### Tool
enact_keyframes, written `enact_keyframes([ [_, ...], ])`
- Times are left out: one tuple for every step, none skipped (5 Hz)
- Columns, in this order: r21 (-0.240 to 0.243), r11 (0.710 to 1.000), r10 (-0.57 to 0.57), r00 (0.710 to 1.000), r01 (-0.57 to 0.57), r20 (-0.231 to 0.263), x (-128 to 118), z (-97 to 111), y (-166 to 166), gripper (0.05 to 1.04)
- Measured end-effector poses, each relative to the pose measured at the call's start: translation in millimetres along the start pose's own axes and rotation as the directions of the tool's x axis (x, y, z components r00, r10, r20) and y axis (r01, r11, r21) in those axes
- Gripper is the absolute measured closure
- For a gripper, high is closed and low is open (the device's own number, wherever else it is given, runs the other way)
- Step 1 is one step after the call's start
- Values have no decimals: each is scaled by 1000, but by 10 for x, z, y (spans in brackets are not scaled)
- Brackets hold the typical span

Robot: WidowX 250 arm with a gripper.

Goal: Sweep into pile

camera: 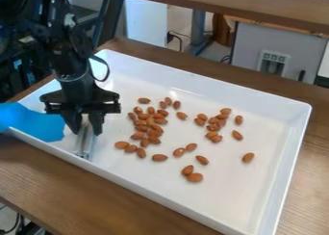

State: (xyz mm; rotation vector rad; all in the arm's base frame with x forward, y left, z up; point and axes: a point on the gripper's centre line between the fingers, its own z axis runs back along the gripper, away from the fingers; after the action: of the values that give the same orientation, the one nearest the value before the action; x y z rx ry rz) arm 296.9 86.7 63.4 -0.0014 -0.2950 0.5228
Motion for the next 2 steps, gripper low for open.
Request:
enact_keyframes([
  [13, 1000, 21, 1000, -21, -16, 42, -47, -251, 704],
  [7, 1000, 20, 999, -20, -28, 20, -73, -556, 704],
])
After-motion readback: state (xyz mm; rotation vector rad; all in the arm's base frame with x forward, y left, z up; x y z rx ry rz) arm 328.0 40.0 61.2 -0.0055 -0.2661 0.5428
